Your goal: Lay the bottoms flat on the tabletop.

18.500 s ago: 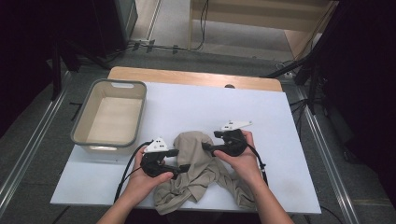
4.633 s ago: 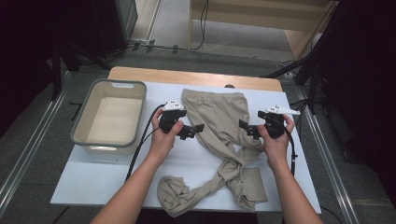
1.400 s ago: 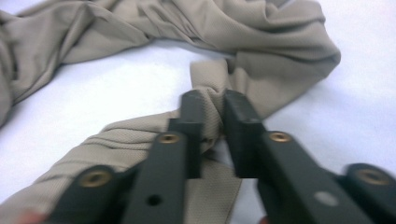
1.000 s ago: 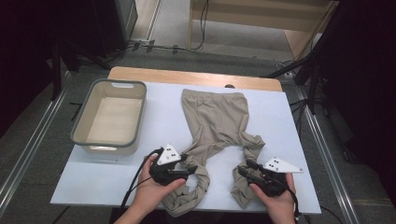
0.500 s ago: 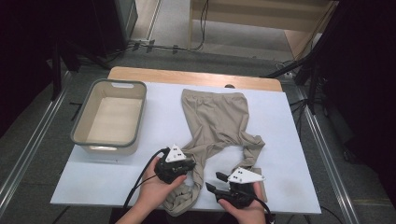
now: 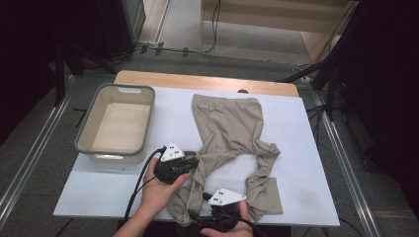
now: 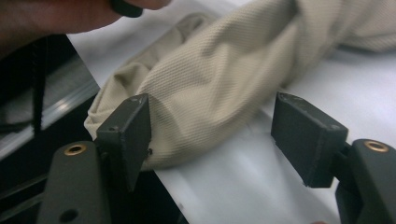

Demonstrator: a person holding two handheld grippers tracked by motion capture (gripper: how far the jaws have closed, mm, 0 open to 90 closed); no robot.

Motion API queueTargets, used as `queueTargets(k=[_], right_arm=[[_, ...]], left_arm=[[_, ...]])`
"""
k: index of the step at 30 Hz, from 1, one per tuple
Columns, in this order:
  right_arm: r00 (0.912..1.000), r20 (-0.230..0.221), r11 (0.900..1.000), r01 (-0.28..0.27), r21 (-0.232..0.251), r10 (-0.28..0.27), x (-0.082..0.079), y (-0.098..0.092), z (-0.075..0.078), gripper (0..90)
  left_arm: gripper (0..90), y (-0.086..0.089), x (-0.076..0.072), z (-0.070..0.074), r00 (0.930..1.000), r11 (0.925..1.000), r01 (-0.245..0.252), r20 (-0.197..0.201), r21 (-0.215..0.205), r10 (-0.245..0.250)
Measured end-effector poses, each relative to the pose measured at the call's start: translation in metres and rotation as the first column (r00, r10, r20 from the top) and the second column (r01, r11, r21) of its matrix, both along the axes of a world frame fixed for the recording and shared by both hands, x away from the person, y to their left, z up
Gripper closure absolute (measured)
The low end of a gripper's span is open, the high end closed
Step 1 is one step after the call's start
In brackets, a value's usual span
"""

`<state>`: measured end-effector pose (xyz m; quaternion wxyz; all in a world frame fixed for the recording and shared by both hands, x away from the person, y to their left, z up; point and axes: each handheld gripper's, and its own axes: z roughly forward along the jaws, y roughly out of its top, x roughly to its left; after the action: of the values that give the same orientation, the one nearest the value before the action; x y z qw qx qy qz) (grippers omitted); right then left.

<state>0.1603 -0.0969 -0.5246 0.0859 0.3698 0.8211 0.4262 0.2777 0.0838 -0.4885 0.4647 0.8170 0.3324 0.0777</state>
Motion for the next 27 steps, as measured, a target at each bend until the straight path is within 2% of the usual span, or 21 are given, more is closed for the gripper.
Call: queueTargets(k=[2,5,8,10,12,14,16,17,18,19,20,22,23,24,25,27], right_arm=[[0.9987,0.048,0.999,-0.016,-0.041,0.018,-0.003,0.004,0.0,56.6],[0.998,0.061,0.999,-0.013,-0.041,0.016,-0.005,-0.002,0.003,75.4],[0.9981,0.058,0.999,0.022,-0.03,-0.021,-0.003,-0.021,0.008,78.6],[0.9955,0.069,0.997,0.068,-0.035,-0.066,-0.001,-0.039,0.012,79.2],[0.9913,0.073,0.993,0.113,-0.039,-0.11,0.0,-0.055,0.018,79.3],[0.9808,0.105,0.984,0.171,-0.057,-0.164,0.0,-0.072,0.025,79.2],[0.9618,0.14,0.968,0.245,-0.056,-0.235,0.001,-0.087,0.034,77.1],[0.9536,0.152,0.961,0.27,-0.051,-0.26,0.001,-0.092,0.036,72.4],[0.9373,0.171,0.948,0.315,-0.043,-0.304,0.002,-0.098,0.04,65.1],[0.9308,0.172,0.943,0.331,-0.023,-0.323,0.003,-0.102,0.042,59.0],[0.932,0.166,0.944,0.328,-0.009,-0.322,0.004,-0.106,0.042,54.5],[0.949,0.119,0.956,0.292,0.018,-0.292,0.007,-0.113,0.04,45.0],[0.9543,0.1,0.959,0.281,0.017,-0.282,0.009,-0.114,0.038,41.3],[0.959,0.076,0.962,0.273,0.009,-0.273,0.01,-0.116,0.035,39.7],[0.9596,0.064,0.962,0.274,0.007,-0.274,0.01,-0.117,0.033,39.5],[0.9621,0.038,0.963,0.27,0.007,-0.27,0.011,-0.118,0.028,38.0]], left_arm=[[85.4,0.001,0.0,0.001,1.0,1.0,0.005,0.0,0.0,-0.005],[85.4,0.004,-0.001,0.002,1.0,1.0,0.005,0.003,-0.007,-0.005],[85.3,0.008,0.0,0.002,1.0,0.9999,0.003,0.003,-0.015,-0.003],[85.3,0.009,-0.001,0.002,1.0,0.9999,-0.002,0.003,-0.015,0.002],[85.4,0.009,-0.002,0.002,0.9999,0.9998,0.014,0.003,-0.015,-0.014],[85.4,0.007,-0.004,0.004,0.9996,0.9992,0.029,0.004,-0.028,-0.029],[85.3,0.003,-0.006,0.007,0.9983,0.9978,0.057,0.013,-0.036,-0.056],[85.1,0.0,-0.008,0.008,0.9981,0.9981,0.057,0.025,-0.025,-0.056],[83.9,-0.001,-0.009,0.008,0.9983,0.9986,0.051,0.029,-0.016,-0.05],[79.1,-0.002,-0.009,0.008,0.9985,0.9988,0.047,0.027,-0.014,-0.047],[71.2,-0.002,-0.01,0.008,0.9985,0.9986,0.051,0.018,-0.014,-0.051],[57.1,-0.001,-0.015,0.008,0.9983,0.9985,0.054,0.021,-0.008,-0.054],[52.4,0.0,-0.019,0.008,0.9984,0.9985,0.055,0.016,-0.009,-0.055],[49.3,0.0,-0.022,0.008,0.9981,0.9981,0.06,0.009,-0.006,-0.06],[47.0,-0.001,-0.027,0.008,0.9976,0.9976,0.069,0.004,0.007,-0.069],[44.1,-0.003,-0.038,0.007,0.9952,0.9944,0.095,0.018,0.046,-0.096]])
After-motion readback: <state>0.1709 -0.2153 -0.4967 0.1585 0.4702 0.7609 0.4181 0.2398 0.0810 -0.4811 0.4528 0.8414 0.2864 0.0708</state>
